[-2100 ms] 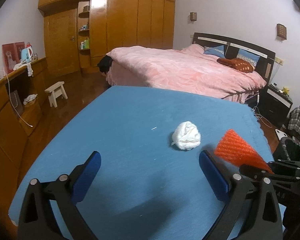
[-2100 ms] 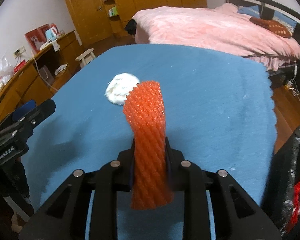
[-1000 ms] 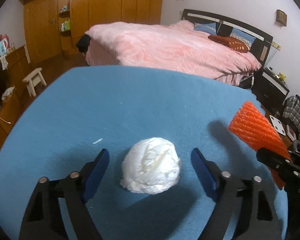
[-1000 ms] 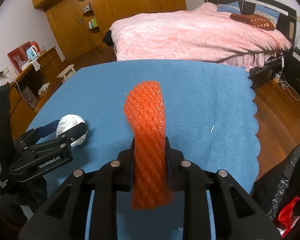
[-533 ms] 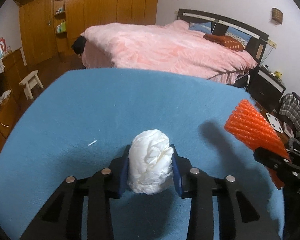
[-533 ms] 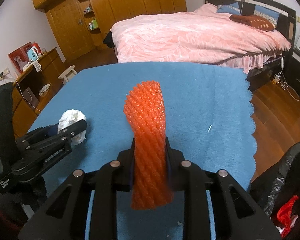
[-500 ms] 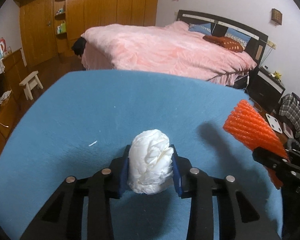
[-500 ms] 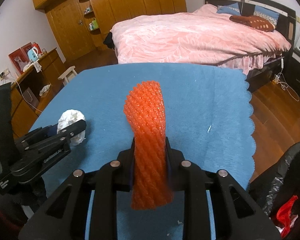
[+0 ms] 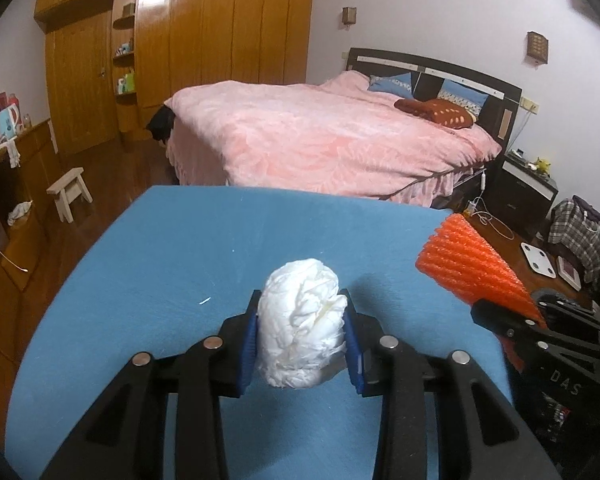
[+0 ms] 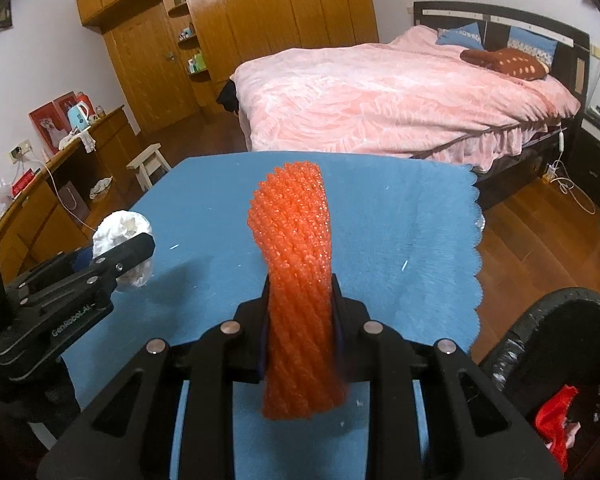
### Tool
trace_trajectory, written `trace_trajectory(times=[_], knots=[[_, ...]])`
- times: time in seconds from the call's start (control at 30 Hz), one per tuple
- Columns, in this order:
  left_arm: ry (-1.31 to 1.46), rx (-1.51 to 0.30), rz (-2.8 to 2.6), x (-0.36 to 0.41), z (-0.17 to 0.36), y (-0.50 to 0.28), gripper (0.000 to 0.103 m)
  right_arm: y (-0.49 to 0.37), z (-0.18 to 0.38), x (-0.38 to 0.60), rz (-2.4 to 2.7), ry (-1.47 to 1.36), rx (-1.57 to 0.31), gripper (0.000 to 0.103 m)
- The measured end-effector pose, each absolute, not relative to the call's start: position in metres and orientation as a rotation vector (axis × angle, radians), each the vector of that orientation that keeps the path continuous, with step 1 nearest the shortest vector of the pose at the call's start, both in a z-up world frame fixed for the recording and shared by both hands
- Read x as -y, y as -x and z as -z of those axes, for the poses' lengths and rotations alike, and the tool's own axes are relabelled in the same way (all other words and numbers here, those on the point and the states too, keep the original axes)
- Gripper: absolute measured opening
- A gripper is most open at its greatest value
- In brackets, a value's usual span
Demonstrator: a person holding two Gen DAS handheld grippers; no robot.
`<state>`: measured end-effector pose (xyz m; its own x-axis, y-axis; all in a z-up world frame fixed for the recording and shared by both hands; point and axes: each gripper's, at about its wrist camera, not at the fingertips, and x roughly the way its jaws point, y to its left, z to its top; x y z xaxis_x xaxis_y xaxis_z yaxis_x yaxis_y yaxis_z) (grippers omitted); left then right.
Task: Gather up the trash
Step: 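Carry the tissue and mesh over the trash bin and open both tools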
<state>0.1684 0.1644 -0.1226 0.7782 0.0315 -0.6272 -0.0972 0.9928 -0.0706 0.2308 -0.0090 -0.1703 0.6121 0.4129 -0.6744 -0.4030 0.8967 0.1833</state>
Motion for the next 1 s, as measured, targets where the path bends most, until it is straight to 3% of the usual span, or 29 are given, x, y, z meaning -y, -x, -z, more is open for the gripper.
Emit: trace_trajectory(times=[1.0], knots=[[0.064, -0.58, 0.034, -0.085, 0.06, -0.081, 0.036, -0.117, 0.103, 0.094, -0.424, -0.025, -0.675, 0.024]])
